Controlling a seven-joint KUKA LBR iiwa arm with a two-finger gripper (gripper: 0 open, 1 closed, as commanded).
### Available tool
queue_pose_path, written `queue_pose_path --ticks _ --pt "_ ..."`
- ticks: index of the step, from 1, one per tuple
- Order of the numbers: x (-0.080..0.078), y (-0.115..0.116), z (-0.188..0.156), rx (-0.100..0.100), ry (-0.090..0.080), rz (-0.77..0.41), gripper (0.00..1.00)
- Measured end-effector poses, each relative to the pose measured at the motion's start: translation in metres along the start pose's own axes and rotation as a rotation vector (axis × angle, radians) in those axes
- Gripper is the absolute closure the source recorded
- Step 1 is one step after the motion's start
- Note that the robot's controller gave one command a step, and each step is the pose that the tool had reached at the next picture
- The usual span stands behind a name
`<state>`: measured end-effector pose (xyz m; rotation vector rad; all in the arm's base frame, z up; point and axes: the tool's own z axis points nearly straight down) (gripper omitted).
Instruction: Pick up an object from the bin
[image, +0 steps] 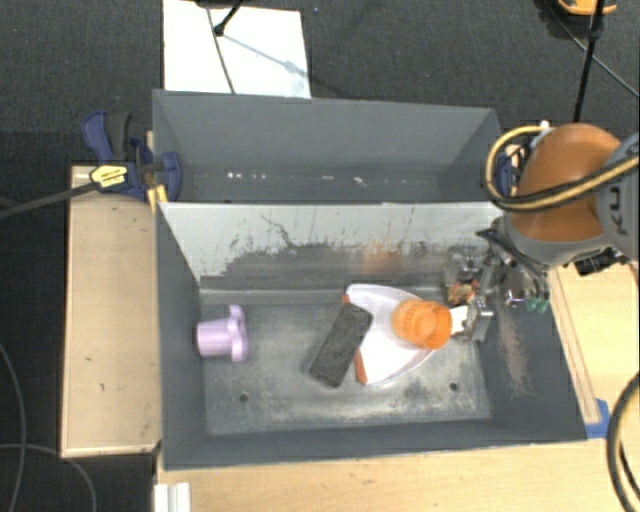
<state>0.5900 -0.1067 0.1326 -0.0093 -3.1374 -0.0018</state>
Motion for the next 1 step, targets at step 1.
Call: queue_pose_path --ticks 1 --pt "-0.0019 0.0002 -0.0048 0.002 -0.008 -0.003 0.00"
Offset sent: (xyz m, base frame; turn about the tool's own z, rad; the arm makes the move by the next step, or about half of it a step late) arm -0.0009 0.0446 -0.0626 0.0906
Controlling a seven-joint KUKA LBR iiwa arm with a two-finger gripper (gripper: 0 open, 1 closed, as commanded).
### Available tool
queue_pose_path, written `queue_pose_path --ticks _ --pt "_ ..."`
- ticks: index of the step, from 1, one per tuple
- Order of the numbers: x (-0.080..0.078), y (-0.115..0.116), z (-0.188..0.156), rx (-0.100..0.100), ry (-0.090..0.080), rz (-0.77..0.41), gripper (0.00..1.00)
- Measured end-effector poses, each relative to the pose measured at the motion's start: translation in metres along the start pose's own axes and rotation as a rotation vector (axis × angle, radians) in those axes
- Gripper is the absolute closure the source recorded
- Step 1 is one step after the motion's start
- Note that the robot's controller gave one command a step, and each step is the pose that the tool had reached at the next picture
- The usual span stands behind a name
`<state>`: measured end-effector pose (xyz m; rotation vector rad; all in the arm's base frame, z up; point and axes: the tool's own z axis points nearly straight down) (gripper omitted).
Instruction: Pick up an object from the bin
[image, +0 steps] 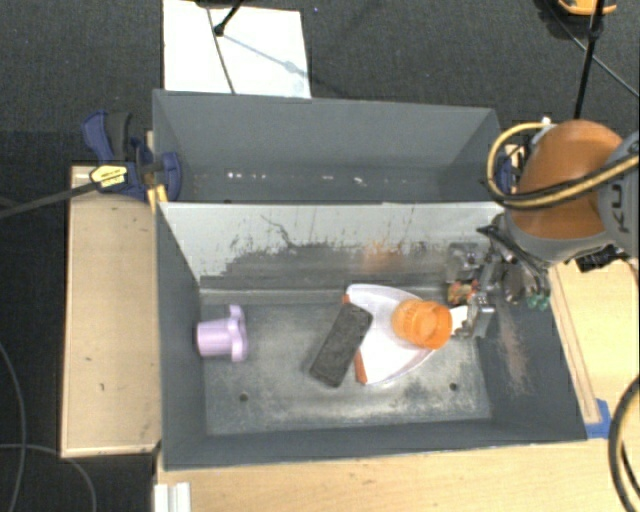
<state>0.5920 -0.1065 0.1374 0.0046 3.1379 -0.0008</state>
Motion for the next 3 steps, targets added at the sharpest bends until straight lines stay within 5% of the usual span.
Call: queue_pose_path --ticks 1,2,3 --pt "0.001 0.042 0.061 -0.001 -0.002 0.090 0.00" --pt "0.010 0.049 0.033 -0.001 0.001 0.107 0.00" --pt "0.003 0.061 0.030 -0.001 0.000 0.130 0.00"
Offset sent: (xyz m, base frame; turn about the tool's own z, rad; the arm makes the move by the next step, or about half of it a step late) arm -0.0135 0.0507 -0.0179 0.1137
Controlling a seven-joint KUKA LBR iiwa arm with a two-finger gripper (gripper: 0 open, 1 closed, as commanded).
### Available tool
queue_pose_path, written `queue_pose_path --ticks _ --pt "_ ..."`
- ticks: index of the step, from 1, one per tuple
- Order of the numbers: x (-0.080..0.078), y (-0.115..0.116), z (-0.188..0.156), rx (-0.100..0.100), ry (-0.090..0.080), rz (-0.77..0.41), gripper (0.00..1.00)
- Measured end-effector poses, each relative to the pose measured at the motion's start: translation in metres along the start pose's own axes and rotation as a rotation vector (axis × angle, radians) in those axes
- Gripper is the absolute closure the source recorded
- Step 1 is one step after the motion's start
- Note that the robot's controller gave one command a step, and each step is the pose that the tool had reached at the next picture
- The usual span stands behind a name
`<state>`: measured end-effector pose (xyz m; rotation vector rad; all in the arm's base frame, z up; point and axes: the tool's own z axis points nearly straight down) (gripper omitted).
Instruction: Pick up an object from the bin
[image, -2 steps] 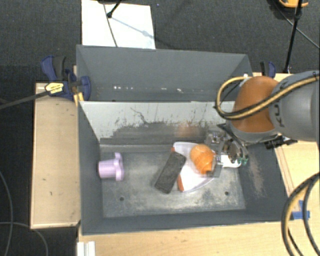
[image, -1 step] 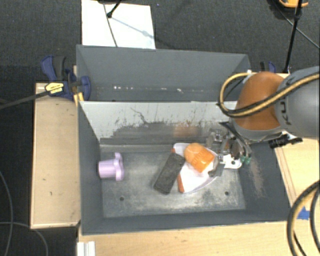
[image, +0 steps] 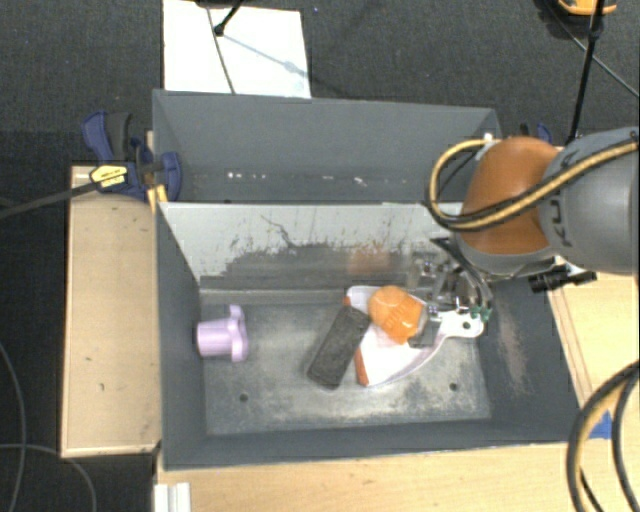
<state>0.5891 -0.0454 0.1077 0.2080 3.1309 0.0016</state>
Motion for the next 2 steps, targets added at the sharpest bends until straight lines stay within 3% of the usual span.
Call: queue_pose_path --ticks 1,2 --pt "-0.002 0.002 0.020 0.000 0.000 0.147 0.00" --pt "0.005 -0.004 0.035 -0.001 -0.006 0.136 1.00"
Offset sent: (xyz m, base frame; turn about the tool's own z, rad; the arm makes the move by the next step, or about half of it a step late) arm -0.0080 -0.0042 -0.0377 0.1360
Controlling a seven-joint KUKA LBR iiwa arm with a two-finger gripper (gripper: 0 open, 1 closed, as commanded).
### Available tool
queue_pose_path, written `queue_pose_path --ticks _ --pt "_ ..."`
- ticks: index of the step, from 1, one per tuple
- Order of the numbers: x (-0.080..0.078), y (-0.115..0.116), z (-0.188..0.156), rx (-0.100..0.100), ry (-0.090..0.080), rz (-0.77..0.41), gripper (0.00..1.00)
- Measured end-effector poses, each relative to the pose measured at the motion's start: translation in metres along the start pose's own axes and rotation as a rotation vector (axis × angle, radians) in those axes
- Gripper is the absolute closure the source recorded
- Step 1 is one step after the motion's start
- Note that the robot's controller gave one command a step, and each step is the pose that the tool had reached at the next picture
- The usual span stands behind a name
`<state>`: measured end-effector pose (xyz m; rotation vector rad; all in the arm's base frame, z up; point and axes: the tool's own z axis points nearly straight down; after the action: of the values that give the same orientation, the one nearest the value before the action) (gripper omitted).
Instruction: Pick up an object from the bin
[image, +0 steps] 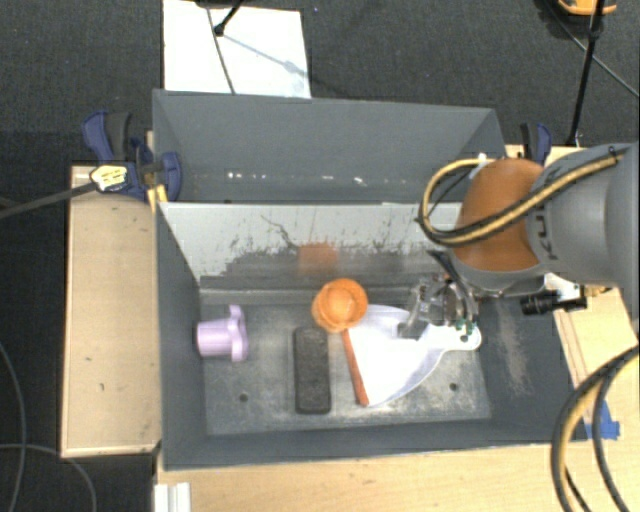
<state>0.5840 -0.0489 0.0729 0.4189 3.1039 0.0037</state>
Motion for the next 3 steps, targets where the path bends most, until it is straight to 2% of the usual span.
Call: queue_pose_path --ticks 2,3 --pt "0.002 0.000 -0.003 0.002 0.007 -0.001 1.00" --pt "0.003 -0.001 -0.023 0.004 0.015 -0.001 1.00"
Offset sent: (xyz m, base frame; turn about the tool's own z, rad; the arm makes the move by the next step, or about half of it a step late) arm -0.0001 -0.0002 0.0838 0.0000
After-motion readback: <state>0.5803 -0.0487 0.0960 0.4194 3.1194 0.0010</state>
